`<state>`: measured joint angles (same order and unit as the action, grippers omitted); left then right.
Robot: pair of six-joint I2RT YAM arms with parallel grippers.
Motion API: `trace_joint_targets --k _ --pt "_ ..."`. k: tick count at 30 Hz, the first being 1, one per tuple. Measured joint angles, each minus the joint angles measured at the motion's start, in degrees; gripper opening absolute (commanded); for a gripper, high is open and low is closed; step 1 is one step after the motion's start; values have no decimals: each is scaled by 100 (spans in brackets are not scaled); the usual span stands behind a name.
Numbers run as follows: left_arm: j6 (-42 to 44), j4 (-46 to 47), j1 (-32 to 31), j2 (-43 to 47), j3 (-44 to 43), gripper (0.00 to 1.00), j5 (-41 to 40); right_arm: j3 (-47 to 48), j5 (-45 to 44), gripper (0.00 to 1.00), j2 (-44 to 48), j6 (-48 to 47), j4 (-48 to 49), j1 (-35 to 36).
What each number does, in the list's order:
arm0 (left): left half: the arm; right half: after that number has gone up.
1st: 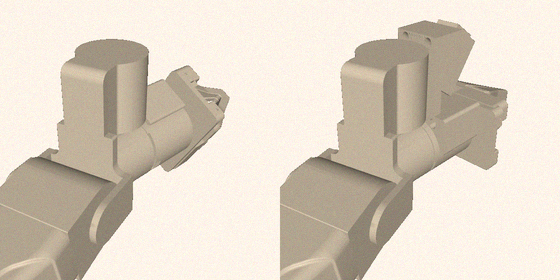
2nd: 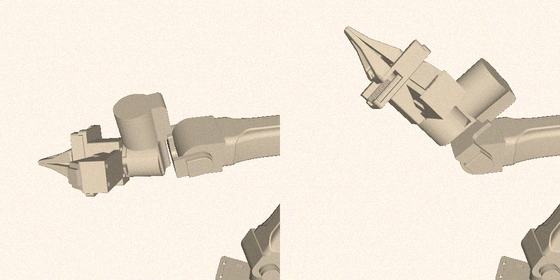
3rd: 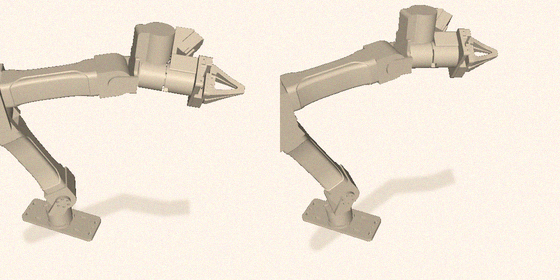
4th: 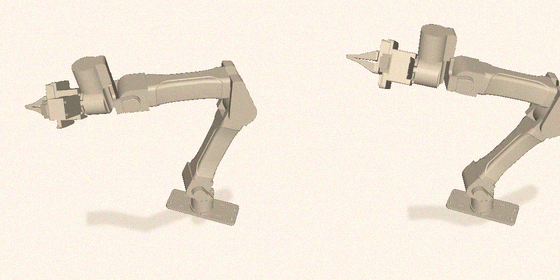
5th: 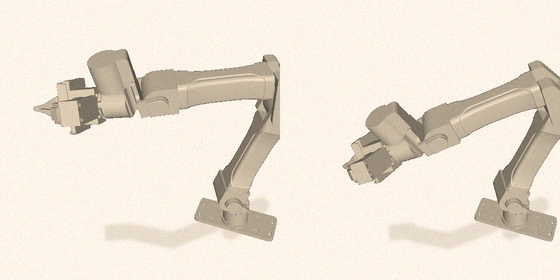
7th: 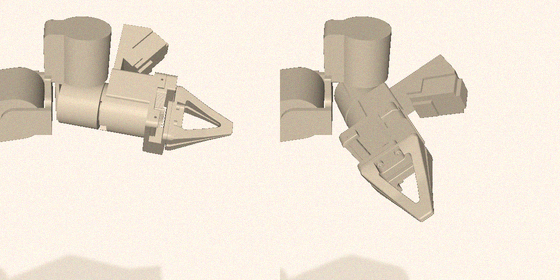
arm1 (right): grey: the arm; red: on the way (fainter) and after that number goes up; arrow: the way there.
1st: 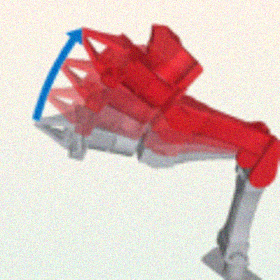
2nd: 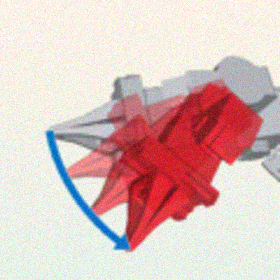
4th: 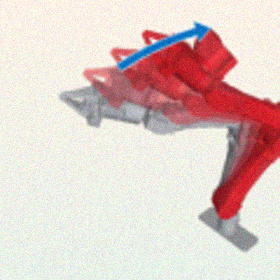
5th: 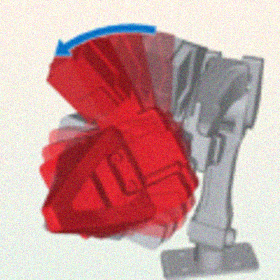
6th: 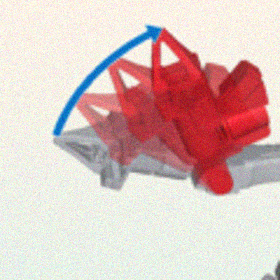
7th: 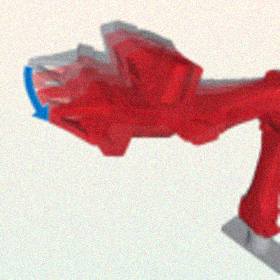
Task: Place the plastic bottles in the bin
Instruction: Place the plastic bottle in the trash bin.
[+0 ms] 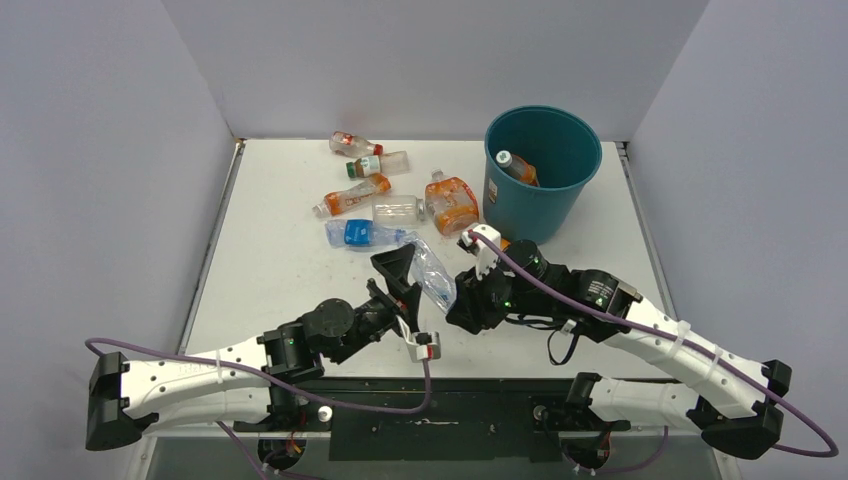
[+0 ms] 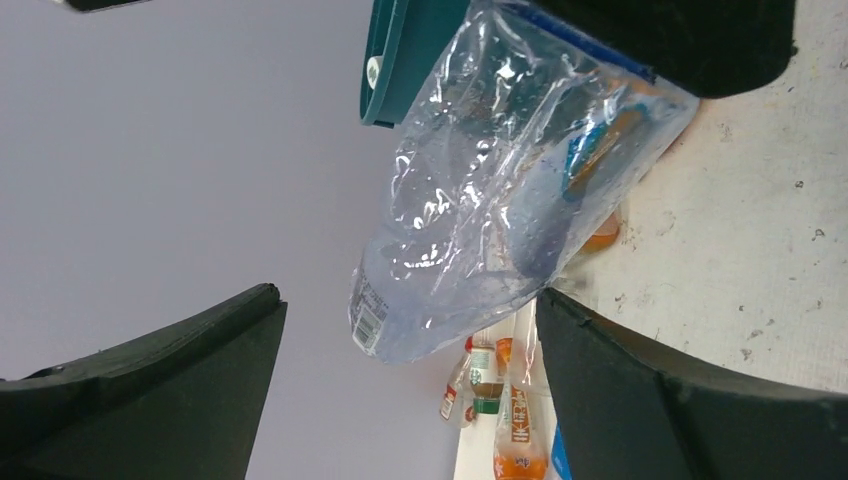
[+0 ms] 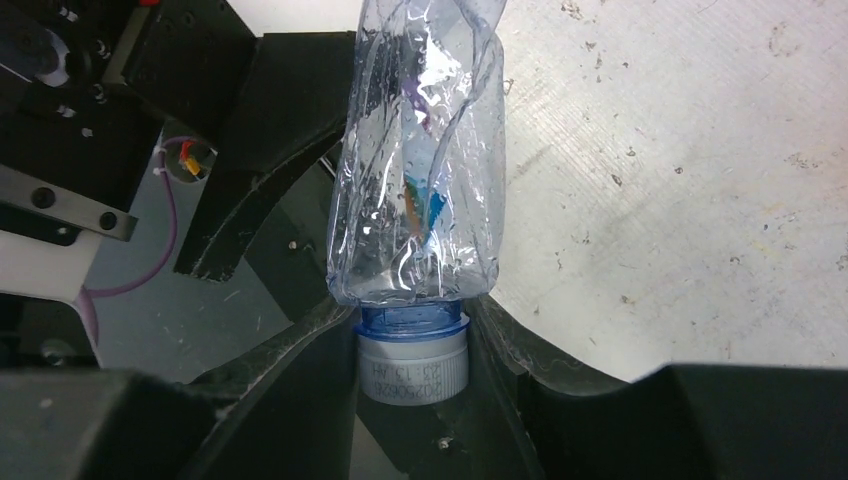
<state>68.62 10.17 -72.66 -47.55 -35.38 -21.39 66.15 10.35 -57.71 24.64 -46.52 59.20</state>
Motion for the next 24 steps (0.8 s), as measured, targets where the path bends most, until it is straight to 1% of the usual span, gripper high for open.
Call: trace_joint_targets --k 5,13,15,16,17,18,20,21,22,24 --pt "369 39 0 -227 0 75 -31 31 168 5 -17 -2 -72 -31" --pt "612 33 0 -260 94 36 -68 236 317 5 -111 -24 -122 -31" --pt "671 35 0 -260 153 29 -72 267 321 5 -111 -17 -142 -31" --pt "684 44 0 -260 166 27 -68 278 326 17 -114 -15 -160 -28" --pt "688 63 -2 -260 168 25 -70 286 332 34 -116 -13 -170 -28" --pt "695 83 -4 -260 168 23 -70 304 337 56 -125 -9 -181 -28" --pt "629 127 -7 -254 170 21 -61 365 330 91 -131 -37 -214 -28" --pt "557 136 -4 -251 170 20 -44 400 339 98 -131 -17 -219 -20" --pt "476 131 -4 -249 170 19 -31 474 315 92 -131 -63 -214 13" --pt "164 122 -4 -238 168 17 46 625 170 90 -109 -98 -164 52"
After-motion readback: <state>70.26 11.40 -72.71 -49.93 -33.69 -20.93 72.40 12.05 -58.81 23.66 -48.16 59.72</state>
